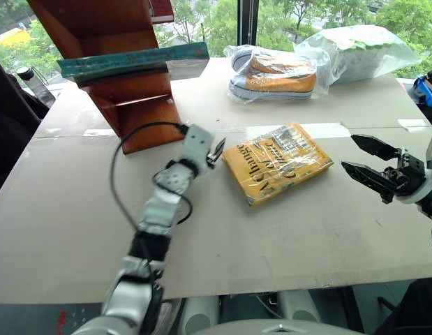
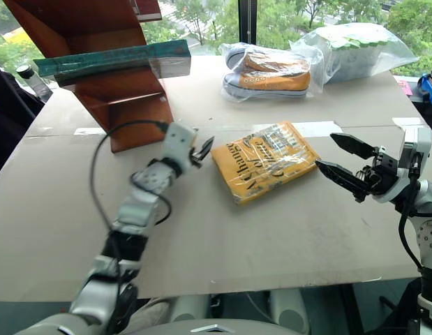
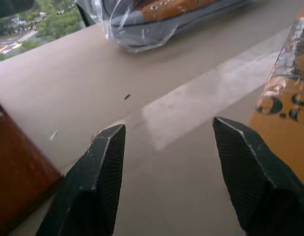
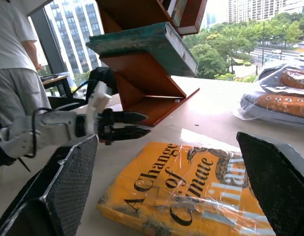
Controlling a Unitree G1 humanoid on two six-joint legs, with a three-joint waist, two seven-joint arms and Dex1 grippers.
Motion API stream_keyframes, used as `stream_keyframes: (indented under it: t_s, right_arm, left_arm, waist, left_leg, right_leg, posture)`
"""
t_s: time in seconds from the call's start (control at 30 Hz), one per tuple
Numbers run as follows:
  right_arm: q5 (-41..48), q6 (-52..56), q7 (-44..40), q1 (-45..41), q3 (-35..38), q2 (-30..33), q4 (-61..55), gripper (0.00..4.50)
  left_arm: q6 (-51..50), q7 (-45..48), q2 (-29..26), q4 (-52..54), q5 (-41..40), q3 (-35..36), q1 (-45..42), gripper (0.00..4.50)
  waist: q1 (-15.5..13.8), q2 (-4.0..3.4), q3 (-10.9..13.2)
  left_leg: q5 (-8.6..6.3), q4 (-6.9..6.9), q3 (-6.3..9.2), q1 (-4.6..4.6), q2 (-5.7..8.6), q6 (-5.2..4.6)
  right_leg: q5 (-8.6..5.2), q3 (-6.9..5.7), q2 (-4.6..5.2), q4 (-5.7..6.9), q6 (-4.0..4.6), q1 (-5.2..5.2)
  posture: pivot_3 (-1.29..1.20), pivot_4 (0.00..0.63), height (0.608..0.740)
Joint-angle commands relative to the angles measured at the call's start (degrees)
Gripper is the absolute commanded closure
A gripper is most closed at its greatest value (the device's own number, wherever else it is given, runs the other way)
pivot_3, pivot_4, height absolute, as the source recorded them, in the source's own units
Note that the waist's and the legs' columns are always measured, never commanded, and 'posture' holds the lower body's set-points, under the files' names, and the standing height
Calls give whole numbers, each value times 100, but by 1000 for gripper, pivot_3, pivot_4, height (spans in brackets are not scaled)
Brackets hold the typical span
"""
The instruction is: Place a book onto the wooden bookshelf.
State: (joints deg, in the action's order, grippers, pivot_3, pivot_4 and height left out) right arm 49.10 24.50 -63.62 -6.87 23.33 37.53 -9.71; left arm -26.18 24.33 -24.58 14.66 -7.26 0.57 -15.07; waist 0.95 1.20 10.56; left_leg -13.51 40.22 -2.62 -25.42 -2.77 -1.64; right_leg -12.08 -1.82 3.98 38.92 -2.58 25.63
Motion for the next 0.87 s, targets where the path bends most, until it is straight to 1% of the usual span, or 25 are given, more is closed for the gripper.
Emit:
stream_keyframes:
  t_s: [0.03, 0.07, 0.1, 0.17, 0.23, 0.27, 0.4, 0.6, 0.7, 0.87]
  right_arm:
    - [-236, -377, -294, 161, 86, 72, 207, 0]
    - [-306, -459, -357, 201, 65, 66, 298, 0]
    - [-435, -607, -403, 232, 25, 23, 480, 0]
    - [-666, -855, -484, 257, -48, -23, 799, 0]
    - [-867, -1078, -606, 271, -130, -24, 1082, 0]
    - [-980, -1194, -689, 298, -182, -14, 1240, 0]
    - [-1249, -1444, -837, 345, -304, 48, 1585, 0]
    - [-1765, -1880, -948, 538, -483, 144, 2000, 0]
    - [-1989, -2109, -828, 585, -521, 113, 2177, 0]
    - [-2056, -2229, -779, 605, -508, 73, 2256, 0]
  left_arm:
    - [-998, 560, -361, 1830, -1240, 906, 951, 58]
    - [-1127, 578, -416, 2046, -1390, 1104, 1230, 58]
    - [-1078, 662, -466, 2230, -1411, 1292, 1798, 58]
    - [-889, 765, -507, 2422, -1374, 1458, 2572, 58]
    - [-687, 794, -472, 2468, -1374, 1466, 2995, 58]
    - [-481, 808, -466, 2422, -1272, 1381, 3140, 58]
    - [-226, 672, -318, 2234, -1172, 1186, 3120, 58]
    - [112, 636, -241, 1945, -1037, 951, 3068, 58]
    - [221, 653, -228, 1874, -1027, 898, 3112, 58]
    - [360, 675, -229, 1788, -1009, 837, 3149, 58]
  waist:
    - [-65, -5, -5]
    - [-104, -8, -7]
    - [-141, -8, -8]
    - [-148, -5, -17]
    - [-155, -9, -20]
    - [-185, -8, -19]
    - [-229, -32, -34]
    - [-169, -34, -35]
    - [-166, -34, -35]
    - [-172, -35, -35]
  left_leg:
    - [0, 2, 0, 4, -1, 0]
    - [0, 3, 2, 9, -2, 0]
    - [-1, 6, -1, 19, 0, -1]
    - [-2, 6, -5, 48, 8, -1]
    - [-7, -4, -5, 74, 6, -4]
    - [-7, -4, -9, 71, 6, -4]
    - [-7, -3, -1, 73, 4, -3]
    - [-7, -3, -9, 69, 4, -4]
    - [-8, -6, -13, 68, 3, -5]
    - [-8, -5, -11, 70, 2, -4]
  right_leg:
    - [-6, 0, 5, -3, 7, -7]
    - [-15, -2, 12, -5, 22, -18]
    - [-21, -1, 17, -9, 13, -28]
    - [-29, 3, 16, -13, 2, -50]
    - [-31, 11, 14, -27, 2, -70]
    - [-32, 8, 12, -27, 1, -69]
    - [-33, -12, 13, -26, 0, -72]
    - [-33, -3, 11, -31, 1, -74]
    - [-33, -2, 9, -34, 1, -73]
    - [-34, -3, 9, -35, 0, -73]
  posture:
    - [0, 150, 693]
    - [0, 150, 693]
    - [0, 150, 693]
    - [0, 150, 693]
    - [0, 150, 693]
    - [0, 150, 693]
    - [0, 150, 693]
    - [0, 150, 693]
    - [0, 150, 693]
    - [0, 150, 693]
